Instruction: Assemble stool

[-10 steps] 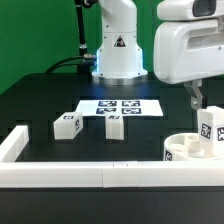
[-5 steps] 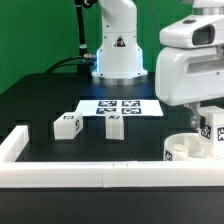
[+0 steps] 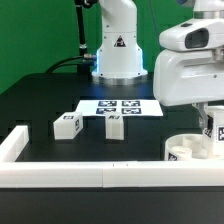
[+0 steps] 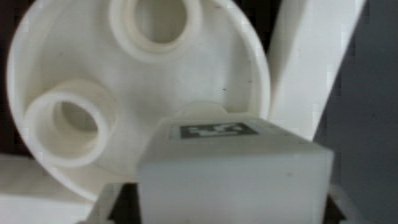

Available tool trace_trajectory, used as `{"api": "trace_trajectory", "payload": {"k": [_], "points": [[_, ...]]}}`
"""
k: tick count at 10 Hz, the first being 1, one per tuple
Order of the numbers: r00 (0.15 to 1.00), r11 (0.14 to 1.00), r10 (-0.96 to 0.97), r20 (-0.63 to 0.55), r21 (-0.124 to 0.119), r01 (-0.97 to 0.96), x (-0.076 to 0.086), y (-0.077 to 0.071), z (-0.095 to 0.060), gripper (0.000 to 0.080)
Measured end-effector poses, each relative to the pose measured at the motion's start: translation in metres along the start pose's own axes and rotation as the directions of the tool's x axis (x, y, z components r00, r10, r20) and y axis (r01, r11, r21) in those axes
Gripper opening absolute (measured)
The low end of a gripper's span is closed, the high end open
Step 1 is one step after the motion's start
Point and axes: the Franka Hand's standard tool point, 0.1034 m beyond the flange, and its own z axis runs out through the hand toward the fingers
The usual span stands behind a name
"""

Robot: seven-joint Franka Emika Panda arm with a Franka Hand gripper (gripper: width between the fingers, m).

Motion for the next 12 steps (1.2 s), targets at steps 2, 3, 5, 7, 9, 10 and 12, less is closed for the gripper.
{"api": "trace_trajectory", "payload": {"k": [2,3,5,7,9,10,12], "points": [[0.991,0.991,0.132,-0.005,0.001,-0.132,0.0007,-0.0002,0.0010,0.0337],[0.972,0.972,0.233,-0.020,0.005,-0.233,0.0026,0.0001,0.0014,0.0337],[0.887,0.887,0.461,-0.018,0.021,-0.461,0.0038,0.0011,0.0008,0.0337],[0.671,0.669,0.741,0.017,0.056,-0.741,0.0043,0.0028,0.0005,0.0337],[0.441,0.436,0.895,0.066,0.073,-0.897,0.0042,0.0018,0.0015,0.0337],[0.428,0.423,0.901,0.072,0.077,-0.903,0.0042,0.0019,0.0016,0.0337],[0.296,0.291,0.951,0.085,0.067,-0.954,0.0043,0.0004,0.0016,0.0337]]}}
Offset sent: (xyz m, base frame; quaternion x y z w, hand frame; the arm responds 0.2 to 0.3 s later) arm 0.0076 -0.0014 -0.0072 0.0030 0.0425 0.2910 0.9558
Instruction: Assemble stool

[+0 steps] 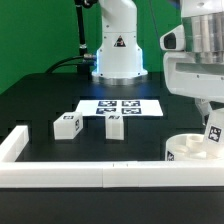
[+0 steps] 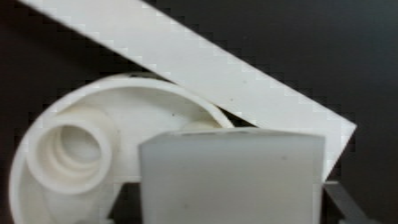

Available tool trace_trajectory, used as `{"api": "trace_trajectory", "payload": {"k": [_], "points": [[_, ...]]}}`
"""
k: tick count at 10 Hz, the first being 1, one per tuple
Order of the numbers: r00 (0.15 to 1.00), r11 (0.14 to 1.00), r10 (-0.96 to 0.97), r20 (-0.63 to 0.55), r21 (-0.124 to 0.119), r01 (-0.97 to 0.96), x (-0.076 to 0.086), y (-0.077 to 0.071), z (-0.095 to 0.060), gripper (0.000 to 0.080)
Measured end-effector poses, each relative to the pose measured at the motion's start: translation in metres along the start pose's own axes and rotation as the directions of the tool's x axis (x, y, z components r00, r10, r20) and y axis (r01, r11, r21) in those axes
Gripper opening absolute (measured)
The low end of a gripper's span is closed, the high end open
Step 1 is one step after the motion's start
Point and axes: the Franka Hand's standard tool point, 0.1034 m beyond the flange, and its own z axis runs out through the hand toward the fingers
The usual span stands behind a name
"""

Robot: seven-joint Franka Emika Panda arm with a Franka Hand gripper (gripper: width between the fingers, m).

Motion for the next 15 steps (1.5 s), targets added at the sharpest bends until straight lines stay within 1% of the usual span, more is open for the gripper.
{"api": "trace_trajectory", "payload": {"k": [2,3,4,5,6,7,8,9,11,13,14,15], "points": [[0.991,0.991,0.136,0.006,0.002,-0.136,-0.0011,-0.0003,0.0002,0.0337],[0.969,0.969,0.248,0.015,0.005,-0.248,-0.0012,-0.0009,-0.0001,0.0337],[0.917,0.917,0.398,0.033,0.009,-0.398,-0.0003,-0.0019,-0.0008,0.0337],[0.848,0.848,0.528,0.043,0.020,-0.529,-0.0015,-0.0028,0.0004,0.0337],[0.747,0.745,0.659,0.082,0.060,-0.664,0.0001,-0.0050,0.0014,0.0337],[0.657,0.650,0.743,0.127,0.093,-0.754,0.0022,-0.0061,0.0014,0.0337],[0.567,0.556,0.806,0.167,0.110,-0.824,0.0026,-0.0066,0.0016,0.0337],[0.540,0.530,0.824,0.173,0.105,-0.842,0.0023,-0.0067,0.0016,0.0337],[0.427,0.418,0.885,0.187,0.087,-0.904,0.0034,-0.0071,0.0011,0.0337],[0.394,0.386,0.898,0.195,0.080,-0.919,0.0036,-0.0073,0.0009,0.0337],[0.334,0.326,0.918,0.213,0.075,-0.942,0.0050,-0.0080,0.0005,0.0337],[0.283,0.271,0.929,0.236,0.082,-0.959,0.0069,-0.0091,0.0005,0.0337]]}}
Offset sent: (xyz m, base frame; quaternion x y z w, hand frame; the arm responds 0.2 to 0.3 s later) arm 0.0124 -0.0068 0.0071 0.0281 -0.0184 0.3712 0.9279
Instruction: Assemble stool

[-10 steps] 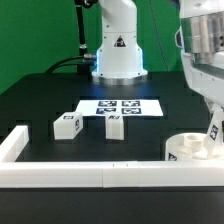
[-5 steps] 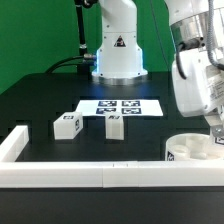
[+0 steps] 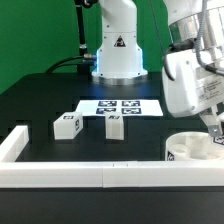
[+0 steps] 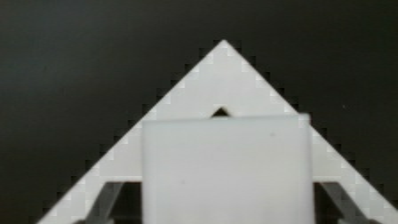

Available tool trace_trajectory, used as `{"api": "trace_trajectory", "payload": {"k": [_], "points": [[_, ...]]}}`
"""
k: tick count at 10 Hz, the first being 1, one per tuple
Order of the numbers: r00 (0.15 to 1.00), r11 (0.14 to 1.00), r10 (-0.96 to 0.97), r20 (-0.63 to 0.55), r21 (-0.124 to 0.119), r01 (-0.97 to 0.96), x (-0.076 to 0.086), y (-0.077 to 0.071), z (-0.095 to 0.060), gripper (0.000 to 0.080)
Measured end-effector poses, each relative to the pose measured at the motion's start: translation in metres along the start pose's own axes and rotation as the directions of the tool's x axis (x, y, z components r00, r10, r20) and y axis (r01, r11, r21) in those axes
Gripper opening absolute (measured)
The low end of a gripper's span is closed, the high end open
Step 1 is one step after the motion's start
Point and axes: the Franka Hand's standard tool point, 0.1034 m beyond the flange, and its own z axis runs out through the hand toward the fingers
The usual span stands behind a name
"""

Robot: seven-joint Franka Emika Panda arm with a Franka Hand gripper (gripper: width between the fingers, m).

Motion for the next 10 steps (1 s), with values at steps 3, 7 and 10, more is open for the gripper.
{"api": "trace_trajectory", "payload": {"k": [3,7,10], "points": [[0.995,0.994,0.092,0.032,0.050,-0.093,-0.0003,-0.0015,0.0007,0.0337],[0.986,0.983,0.153,0.059,0.094,-0.158,0.0029,-0.0011,-0.0002,0.0337],[0.993,0.989,0.101,0.052,0.103,-0.106,0.0030,-0.0005,-0.0001,0.0337]]}}
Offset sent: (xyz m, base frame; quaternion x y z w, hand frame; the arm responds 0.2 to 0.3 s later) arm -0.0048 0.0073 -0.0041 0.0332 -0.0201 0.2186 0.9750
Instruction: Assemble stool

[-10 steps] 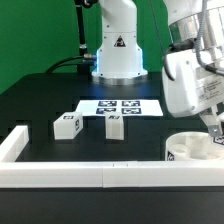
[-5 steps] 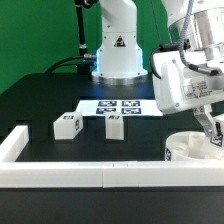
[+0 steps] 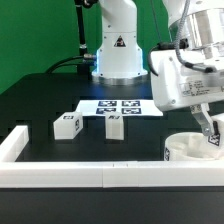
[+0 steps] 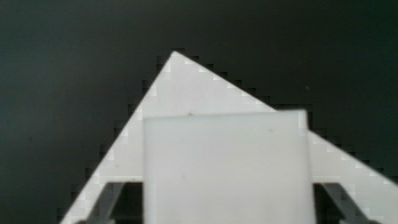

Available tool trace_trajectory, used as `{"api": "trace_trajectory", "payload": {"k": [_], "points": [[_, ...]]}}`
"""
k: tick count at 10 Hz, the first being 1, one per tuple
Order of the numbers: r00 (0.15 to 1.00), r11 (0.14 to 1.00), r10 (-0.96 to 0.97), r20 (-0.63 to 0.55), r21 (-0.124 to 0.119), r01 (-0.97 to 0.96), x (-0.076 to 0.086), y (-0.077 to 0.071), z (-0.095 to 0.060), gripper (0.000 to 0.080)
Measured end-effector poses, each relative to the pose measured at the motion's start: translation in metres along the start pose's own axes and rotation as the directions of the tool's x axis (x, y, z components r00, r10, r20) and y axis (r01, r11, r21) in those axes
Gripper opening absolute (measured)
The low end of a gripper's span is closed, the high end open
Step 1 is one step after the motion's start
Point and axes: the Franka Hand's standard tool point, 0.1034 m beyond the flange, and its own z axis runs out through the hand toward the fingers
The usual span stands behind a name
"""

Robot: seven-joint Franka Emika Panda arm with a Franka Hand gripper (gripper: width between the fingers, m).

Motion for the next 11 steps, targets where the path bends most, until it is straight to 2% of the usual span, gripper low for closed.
{"api": "trace_trajectory", "payload": {"k": [1,2,3,5,6,11], "points": [[1.000,1.000,-0.001,0.000,0.000,0.001,0.000,0.000,0.000,0.0516],[1.000,1.000,-0.001,0.000,0.000,0.001,0.000,0.000,0.000,0.0607],[1.000,1.000,-0.003,0.003,0.002,0.003,-0.001,0.000,-0.001,0.0607],[0.998,0.999,-0.044,0.047,0.013,0.043,-0.022,-0.004,-0.028,0.0647],[0.997,0.999,-0.047,0.059,0.016,0.047,-0.028,-0.008,-0.035,0.0647],[0.998,0.999,-0.048,0.051,0.014,0.048,-0.023,-0.006,-0.031,0.0649]]}}
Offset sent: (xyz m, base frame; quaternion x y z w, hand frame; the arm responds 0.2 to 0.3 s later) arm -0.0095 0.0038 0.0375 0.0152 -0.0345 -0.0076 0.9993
